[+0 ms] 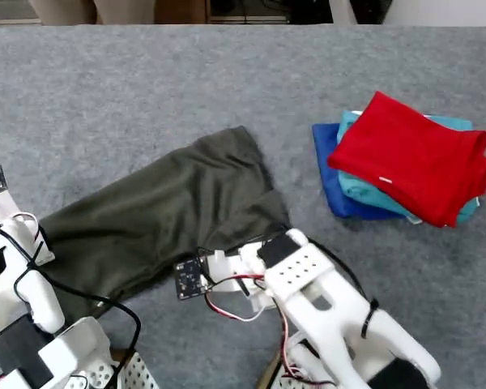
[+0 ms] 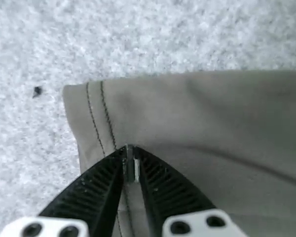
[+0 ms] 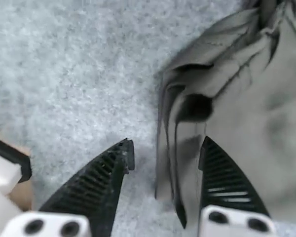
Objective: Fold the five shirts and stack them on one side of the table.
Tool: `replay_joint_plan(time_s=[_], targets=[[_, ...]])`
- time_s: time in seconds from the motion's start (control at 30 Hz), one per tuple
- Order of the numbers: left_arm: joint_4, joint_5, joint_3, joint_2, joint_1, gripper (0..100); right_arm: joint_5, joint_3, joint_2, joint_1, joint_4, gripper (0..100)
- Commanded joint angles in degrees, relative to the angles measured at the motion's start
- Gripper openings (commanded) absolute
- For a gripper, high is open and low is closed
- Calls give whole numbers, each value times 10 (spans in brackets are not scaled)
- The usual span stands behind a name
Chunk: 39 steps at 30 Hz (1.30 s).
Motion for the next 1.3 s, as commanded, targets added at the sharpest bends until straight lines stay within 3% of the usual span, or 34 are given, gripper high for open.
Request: replay_joint_plan(time_s=[0.0,0.4,0.63,1.13,1.27], targets=[[4,-2,-24,0,-4,20,-7,-7,37,-8,-35,226],[4,-3,-23,1,-4,20,-7,-51,164,8,-80,222],[4,-3,-23,0,-6,20,-13,-101,231,27,-58,21],[4,-3,-24,0,-5,20,-59,-146,255,39,-39,3],[4,-3,-24,1,-5,20,-60,-231,259,33,32,3]])
